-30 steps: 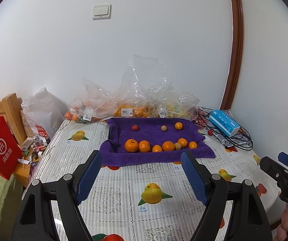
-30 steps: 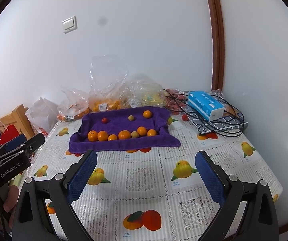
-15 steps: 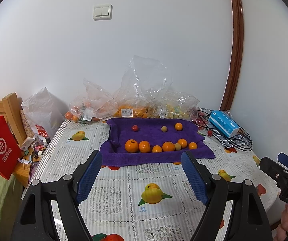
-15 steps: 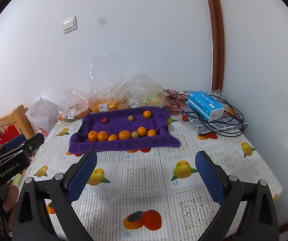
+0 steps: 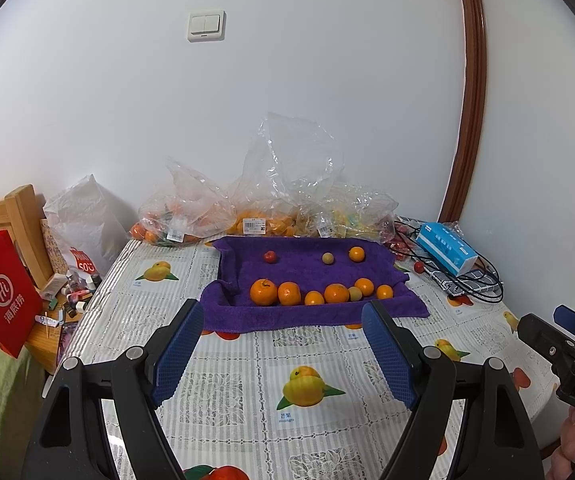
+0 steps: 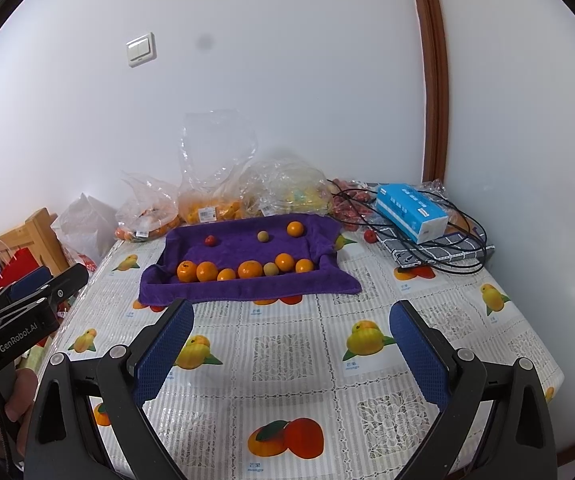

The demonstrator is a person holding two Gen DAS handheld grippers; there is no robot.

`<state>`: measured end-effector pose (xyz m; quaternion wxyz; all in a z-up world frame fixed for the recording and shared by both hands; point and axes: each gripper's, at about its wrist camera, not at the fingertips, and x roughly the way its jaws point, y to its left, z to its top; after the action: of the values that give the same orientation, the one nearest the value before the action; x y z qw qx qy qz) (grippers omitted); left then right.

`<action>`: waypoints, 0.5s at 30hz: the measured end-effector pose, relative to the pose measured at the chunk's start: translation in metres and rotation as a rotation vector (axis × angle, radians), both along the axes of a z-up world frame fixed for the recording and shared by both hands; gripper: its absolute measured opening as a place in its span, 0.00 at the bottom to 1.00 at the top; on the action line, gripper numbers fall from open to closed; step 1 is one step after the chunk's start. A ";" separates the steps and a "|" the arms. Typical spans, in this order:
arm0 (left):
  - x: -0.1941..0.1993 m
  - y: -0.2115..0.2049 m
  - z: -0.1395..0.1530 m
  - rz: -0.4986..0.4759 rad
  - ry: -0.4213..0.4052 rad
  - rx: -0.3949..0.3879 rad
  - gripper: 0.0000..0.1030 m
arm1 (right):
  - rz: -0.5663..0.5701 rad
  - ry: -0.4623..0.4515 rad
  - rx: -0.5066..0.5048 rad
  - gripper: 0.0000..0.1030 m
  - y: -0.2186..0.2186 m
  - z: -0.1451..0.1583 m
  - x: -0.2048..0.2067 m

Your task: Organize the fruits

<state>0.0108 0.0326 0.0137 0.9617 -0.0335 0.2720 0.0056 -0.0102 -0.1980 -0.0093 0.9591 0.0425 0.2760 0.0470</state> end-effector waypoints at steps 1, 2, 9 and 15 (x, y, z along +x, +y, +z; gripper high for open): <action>0.000 0.000 0.000 0.001 0.000 0.001 0.78 | -0.001 0.000 -0.001 0.95 0.000 0.000 0.000; 0.000 0.000 0.000 0.001 -0.001 0.001 0.78 | -0.001 -0.001 -0.001 0.95 0.000 0.000 0.000; -0.001 0.000 0.000 0.001 -0.002 0.000 0.78 | -0.003 -0.001 -0.001 0.95 0.001 0.001 -0.001; 0.000 -0.001 0.000 0.002 -0.002 0.000 0.78 | -0.002 -0.002 0.000 0.95 0.000 0.001 -0.001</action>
<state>0.0105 0.0320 0.0137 0.9620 -0.0338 0.2709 0.0065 -0.0110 -0.1978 -0.0088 0.9595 0.0426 0.2747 0.0460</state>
